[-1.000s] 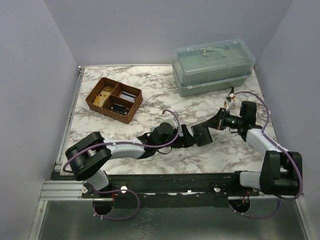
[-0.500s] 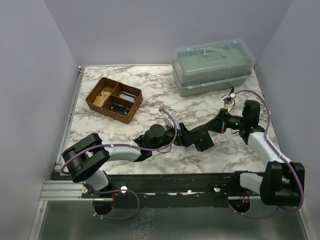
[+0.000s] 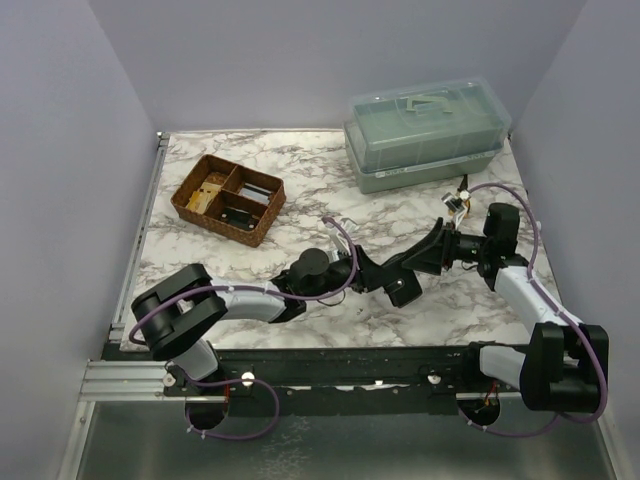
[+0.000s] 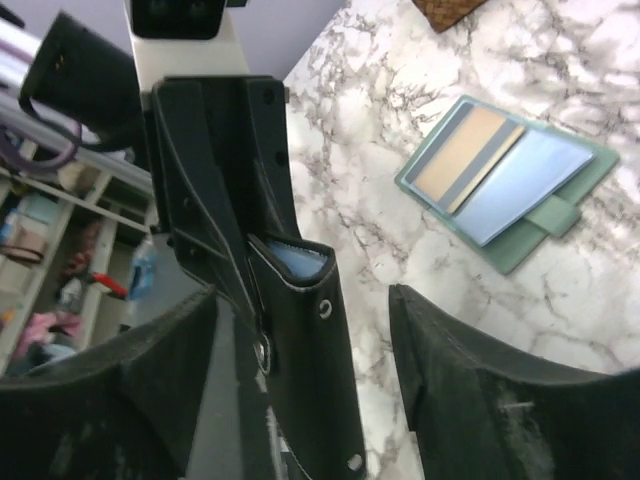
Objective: Take the credit cards out of the card holder
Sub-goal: Open the card holder.
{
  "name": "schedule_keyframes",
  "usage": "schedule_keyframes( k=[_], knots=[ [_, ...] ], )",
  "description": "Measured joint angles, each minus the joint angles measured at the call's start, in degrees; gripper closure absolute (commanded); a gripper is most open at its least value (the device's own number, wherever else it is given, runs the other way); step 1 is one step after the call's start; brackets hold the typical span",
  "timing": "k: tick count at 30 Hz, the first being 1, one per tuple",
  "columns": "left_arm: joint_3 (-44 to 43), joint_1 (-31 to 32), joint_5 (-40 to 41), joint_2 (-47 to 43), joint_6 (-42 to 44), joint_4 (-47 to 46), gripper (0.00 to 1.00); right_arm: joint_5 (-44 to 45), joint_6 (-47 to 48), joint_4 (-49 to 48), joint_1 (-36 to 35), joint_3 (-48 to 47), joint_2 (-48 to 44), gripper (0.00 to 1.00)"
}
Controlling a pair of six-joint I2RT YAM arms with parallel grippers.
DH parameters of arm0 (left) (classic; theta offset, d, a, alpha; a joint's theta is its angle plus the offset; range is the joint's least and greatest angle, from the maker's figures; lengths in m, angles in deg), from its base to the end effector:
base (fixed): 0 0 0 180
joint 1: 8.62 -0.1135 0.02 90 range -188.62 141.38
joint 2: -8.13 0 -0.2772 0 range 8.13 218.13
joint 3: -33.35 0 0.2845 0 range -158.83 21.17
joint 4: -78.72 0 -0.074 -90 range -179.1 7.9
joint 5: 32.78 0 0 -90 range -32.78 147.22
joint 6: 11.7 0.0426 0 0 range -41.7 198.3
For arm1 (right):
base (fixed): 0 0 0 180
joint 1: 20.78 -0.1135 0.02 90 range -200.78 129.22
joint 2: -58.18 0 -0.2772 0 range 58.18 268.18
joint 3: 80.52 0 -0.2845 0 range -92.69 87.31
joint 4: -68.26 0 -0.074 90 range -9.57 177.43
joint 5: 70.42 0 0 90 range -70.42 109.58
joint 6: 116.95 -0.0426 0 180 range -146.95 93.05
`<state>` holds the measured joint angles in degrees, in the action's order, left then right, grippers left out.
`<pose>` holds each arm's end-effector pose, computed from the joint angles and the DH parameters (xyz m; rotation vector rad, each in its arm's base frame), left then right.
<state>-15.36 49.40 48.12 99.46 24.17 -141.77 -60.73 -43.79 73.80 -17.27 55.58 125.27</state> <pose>0.1806 -0.3020 0.1937 0.2067 1.8638 -1.5778 0.2469 0.0269 0.2178 -0.5441 1.8516 1.5654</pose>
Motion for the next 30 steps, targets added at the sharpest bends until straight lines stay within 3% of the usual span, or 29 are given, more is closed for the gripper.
schedule_keyframes(
  k=[4, 10, 14, 20, 23, 25, 26, 30],
  knots=[
    [2.0, -1.9, -2.0, -2.1, 1.3, -0.9, 0.98, -2.1, 5.9, 3.5, -0.1, -0.2, 0.0, 0.01],
    [2.1, -6.8, -9.1, -4.2, 1.7, -4.4, 0.98, -5.9, 13.9, 8.5, -0.1, -0.5, -0.5, 0.00],
    [-0.5, -7.8, -15.1, -4.1, 1.9, -4.9, 0.98, -7.1, 16.9, 9.8, -0.1, -0.5, -1.2, 0.06],
    [-5.3, -7.9, -20.7, -1.2, 1.8, -6.0, 0.98, -9.0, 18.2, 10.3, -0.5, -0.5, -1.8, 0.46],
    [-6.0, -8.2, -21.4, 0.3, 1.6, -5.9, 0.94, -9.6, 18.1, 10.6, -0.6, -0.6, -2.0, 0.73],
    [-6.1, -8.4, -21.3, 0.9, 1.7, -5.7, 0.72, -10.0, 18.2, 10.8, -0.8, -0.6, -2.2, 0.86],
    [-6.1, -8.6, -21.2, 0.9, 1.6, -5.6, 0.52, -10.1, 18.0, 11.0, -0.8, -0.7, -2.3, 0.90],
    [-5.1, -8.4, -17.2, -0.6, 1.7, -4.5, 0.15, -9.8, 18.0, 11.5, -0.8, -1.0, -2.8, 1.00]
  ],
)
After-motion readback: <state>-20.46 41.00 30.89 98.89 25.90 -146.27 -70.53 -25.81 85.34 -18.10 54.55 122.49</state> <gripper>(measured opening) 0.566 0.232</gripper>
